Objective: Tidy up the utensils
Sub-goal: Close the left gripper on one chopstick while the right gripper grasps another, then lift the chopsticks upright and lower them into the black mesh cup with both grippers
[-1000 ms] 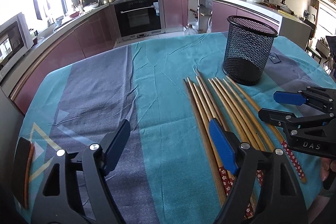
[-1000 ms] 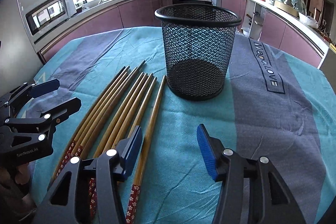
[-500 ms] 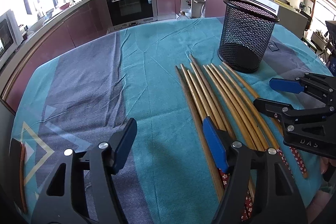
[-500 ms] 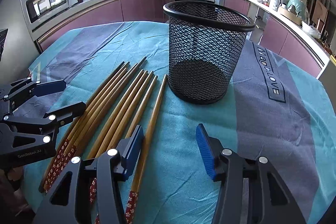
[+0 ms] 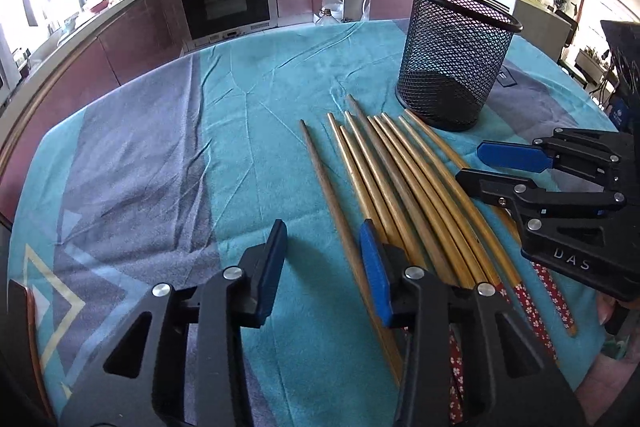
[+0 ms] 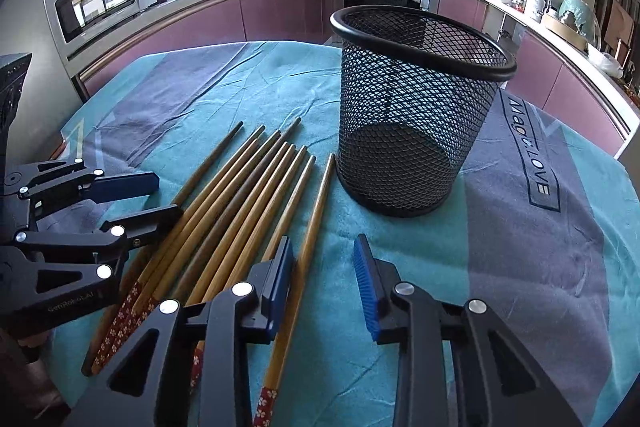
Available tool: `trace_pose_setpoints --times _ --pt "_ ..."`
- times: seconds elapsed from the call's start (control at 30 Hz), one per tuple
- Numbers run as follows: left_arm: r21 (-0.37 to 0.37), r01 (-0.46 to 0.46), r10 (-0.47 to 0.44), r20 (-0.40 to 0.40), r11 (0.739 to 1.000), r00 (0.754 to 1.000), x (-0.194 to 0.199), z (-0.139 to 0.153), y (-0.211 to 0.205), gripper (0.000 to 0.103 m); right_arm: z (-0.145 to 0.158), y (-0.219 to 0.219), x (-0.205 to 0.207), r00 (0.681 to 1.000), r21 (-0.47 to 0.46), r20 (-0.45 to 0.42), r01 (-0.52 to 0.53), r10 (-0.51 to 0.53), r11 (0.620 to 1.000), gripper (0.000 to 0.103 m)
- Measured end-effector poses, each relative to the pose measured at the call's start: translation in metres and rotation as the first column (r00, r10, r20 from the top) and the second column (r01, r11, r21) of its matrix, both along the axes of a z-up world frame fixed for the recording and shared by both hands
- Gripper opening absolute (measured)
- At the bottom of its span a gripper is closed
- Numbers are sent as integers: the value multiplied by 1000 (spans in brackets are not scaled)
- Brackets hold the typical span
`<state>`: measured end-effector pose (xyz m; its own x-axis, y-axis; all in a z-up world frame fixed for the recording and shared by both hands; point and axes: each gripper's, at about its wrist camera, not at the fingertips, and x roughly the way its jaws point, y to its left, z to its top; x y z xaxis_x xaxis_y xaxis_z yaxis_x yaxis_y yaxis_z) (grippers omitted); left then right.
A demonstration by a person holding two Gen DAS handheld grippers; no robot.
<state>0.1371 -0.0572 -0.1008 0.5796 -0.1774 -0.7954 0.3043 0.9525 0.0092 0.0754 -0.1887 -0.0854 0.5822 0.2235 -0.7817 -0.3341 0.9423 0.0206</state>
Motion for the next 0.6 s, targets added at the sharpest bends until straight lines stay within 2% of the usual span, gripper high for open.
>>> trace_pose_setpoints --times 0.07,0.1,0.17,0.2,0.4,0.6 --pt "-5 -2 2 -1 1000 1000 3 0 -2 33 0 0 1 1000 15 -5 -2 2 1000 20" --pt "-10 -2 2 -2 1000 1000 4 0 -3 27 0 -1 2 1000 29 -10 -4 4 1000 12" --pt "-19 -9 9 -4 1000 1000 6 0 -5 18 1 -3 1 1000 61 -24 -10 11 998 6" --pt "-25 -14 14 -4 1000 1000 6 1 -6 12 1 -5 1 1000 70 -25 -8 10 997 5" --pt "-77 -44 45 5 996 999 -1 6 3 8 12 -15 -6 1000 127 -8 -12 13 992 5" --pt "-165 -7 14 41 986 999 -9 34 13 8 42 -24 -21 997 192 67 -51 39 980 5"
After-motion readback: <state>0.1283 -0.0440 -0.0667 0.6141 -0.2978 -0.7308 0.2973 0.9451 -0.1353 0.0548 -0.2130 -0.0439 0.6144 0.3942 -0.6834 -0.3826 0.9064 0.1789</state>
